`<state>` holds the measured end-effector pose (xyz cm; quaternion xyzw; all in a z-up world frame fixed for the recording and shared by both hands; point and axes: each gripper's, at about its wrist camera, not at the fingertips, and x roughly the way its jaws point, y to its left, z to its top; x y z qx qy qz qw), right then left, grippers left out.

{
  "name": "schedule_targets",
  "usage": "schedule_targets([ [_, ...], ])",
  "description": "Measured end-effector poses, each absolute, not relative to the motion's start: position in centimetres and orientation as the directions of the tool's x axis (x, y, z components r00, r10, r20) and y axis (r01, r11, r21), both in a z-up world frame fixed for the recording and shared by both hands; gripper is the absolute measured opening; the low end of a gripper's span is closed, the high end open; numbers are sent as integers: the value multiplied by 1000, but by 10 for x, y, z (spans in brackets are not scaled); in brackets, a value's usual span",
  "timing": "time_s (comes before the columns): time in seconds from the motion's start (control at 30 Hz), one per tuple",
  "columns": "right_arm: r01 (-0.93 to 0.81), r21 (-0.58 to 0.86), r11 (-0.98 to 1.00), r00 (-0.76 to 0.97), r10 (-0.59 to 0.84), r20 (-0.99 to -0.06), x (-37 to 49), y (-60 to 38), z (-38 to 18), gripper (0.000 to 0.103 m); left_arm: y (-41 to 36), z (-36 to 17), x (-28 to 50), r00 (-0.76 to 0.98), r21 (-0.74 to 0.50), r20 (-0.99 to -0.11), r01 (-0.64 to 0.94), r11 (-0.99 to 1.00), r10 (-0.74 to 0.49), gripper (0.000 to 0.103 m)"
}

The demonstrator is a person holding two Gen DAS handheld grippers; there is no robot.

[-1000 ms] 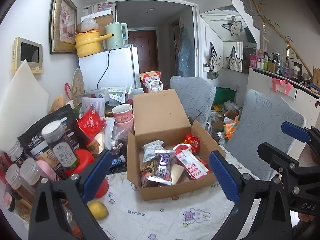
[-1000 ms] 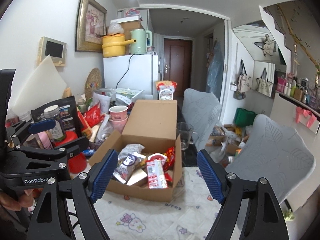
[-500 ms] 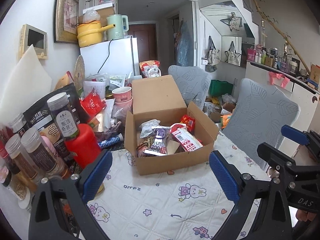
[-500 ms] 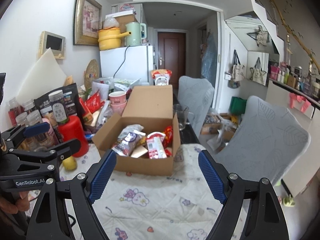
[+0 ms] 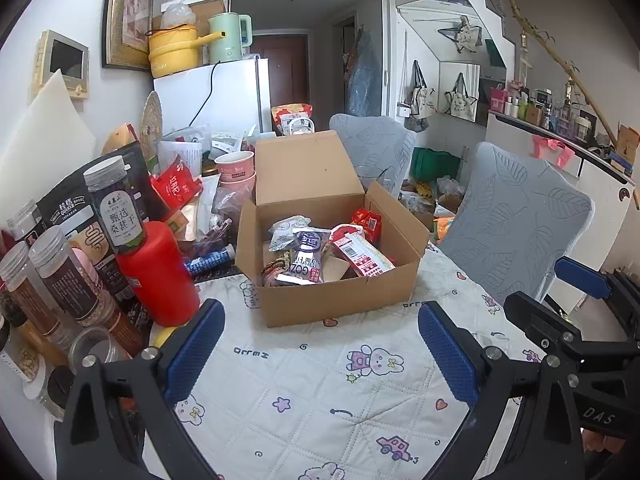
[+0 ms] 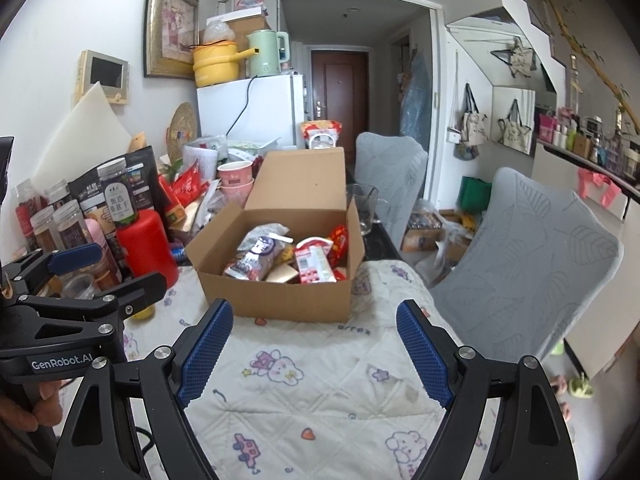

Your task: Organize snacks

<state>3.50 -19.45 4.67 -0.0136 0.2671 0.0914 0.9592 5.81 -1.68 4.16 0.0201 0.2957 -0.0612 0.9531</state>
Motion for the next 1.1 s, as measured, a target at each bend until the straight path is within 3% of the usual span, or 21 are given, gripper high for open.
schedule_targets([
  [1.1,-172,5,985,834,149,-531,37,-199,45,85,-17,40,62,805,12,-586,130,991,-99,99],
])
